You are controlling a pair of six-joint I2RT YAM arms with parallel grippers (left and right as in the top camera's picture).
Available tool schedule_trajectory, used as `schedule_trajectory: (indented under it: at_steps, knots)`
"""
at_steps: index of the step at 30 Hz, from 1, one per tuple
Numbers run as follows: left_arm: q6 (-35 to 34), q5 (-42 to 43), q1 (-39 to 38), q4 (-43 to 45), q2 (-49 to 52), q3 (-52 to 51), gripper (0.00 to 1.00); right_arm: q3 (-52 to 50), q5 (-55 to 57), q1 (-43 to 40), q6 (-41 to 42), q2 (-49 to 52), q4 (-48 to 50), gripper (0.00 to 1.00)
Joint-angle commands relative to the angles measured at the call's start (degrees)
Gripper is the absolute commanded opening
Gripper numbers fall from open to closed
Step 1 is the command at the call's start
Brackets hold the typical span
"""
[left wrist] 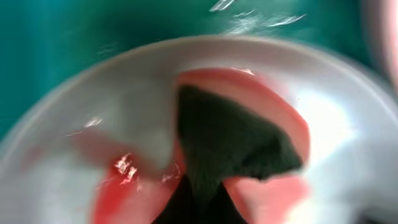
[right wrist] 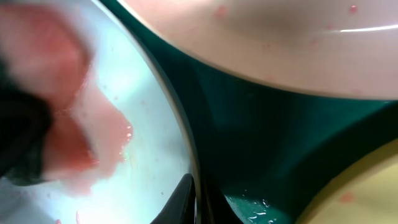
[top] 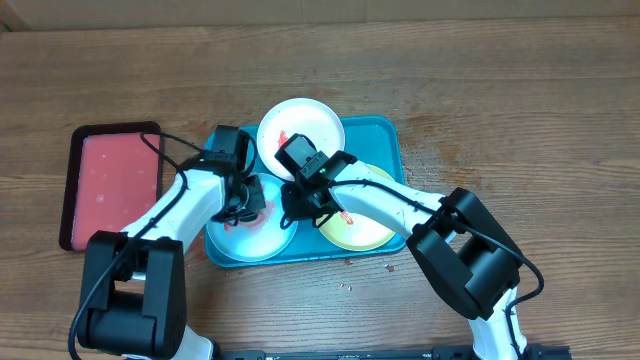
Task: Clean dirty plates on tray and stack at the side
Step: 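Scrub the light blue plate with the sponge while the right gripper holds it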
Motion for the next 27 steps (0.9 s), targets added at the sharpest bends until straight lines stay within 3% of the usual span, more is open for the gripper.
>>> schedule_trajectory:
  at_steps: [1,6,10,12,16,21,27]
  knots:
    - [-1.7,-14.6,2.7,-5.5,3.3,-1.7,0.04,-1.2,1.5,0.3,0.0,0.0,-0.7,0.05]
    - [-4.2,-20.8,3.7,-10.8,3.2,0.7,0.04,-1.2,1.5,0.3,0.0,0.0,-0.7,0.05]
    - [-4.0,-18.7,3.6,-11.6,3.2,3.3,0.04,-1.2,1.5,0.3,0.0,0.0,-0.7,0.05]
    - [-3.4,-13.0,3.5,-10.1,3.2,3.9,0.04,-1.2,1.5,0.3,0.0,0.0,-0.6,0.05]
    - [1.4,6.4,3.3,-3.7,3.9,2.8,0.04,-1.2,1.5,0.3,0.0,0.0,-0.4,0.06]
    - [1.2,14.7,2.0,1.7,6.1,0.5,0.04,-1.2,1.5,0.3,0.0,0.0,-0.5,0.06]
    - [3.5,17.5,0.9,2.4,7.1,0.5,0.04,-1.2,1.5,0.3,0.0,0.0,-0.5,0.06]
